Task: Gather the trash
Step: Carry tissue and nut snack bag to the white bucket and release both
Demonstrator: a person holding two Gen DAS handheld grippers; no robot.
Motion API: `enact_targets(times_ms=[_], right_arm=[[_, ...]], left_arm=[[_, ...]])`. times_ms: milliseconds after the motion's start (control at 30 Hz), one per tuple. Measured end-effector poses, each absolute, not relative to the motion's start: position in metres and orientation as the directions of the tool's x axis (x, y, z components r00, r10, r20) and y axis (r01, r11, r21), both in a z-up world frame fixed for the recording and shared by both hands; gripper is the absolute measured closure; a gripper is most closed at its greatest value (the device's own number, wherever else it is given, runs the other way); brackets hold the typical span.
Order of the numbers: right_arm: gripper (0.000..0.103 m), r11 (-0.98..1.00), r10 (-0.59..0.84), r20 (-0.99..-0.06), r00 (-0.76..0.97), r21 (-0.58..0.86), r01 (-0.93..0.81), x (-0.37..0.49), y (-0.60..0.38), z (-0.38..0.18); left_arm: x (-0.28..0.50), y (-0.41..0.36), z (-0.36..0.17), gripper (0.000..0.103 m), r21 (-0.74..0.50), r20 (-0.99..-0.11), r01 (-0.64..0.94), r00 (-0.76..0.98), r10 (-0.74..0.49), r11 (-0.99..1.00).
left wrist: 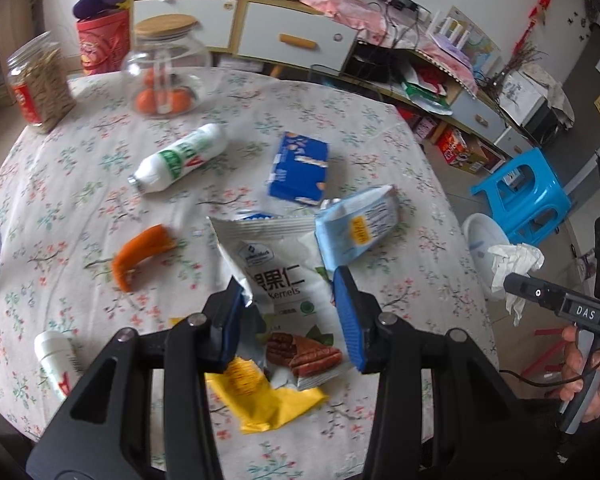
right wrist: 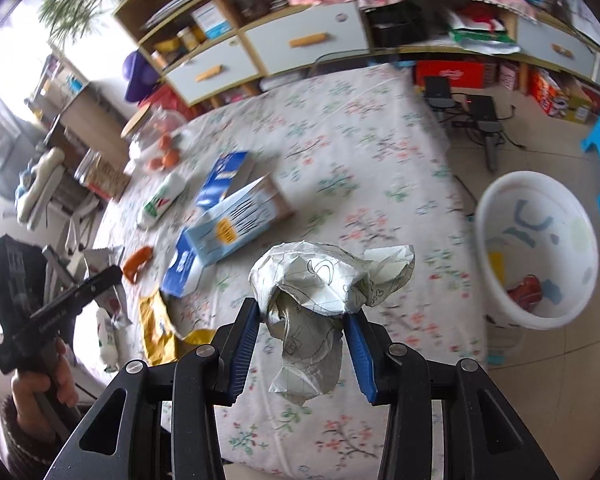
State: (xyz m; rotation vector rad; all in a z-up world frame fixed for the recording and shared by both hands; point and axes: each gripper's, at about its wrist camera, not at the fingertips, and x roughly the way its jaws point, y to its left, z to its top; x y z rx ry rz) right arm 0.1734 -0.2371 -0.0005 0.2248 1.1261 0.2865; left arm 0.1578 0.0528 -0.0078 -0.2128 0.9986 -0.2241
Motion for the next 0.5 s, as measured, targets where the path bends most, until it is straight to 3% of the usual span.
enact_targets(times_ms=[500], right_arm=[[0.059, 0.944, 0.238, -0.861, 0.449, 0.314, 0.102, 0.172, -0.353, -0.004]], left_arm=[[0.174, -0.047, -0.003, 0.058, -0.277, -0.799, 0.222, 0.488, -0.352, 0.935]])
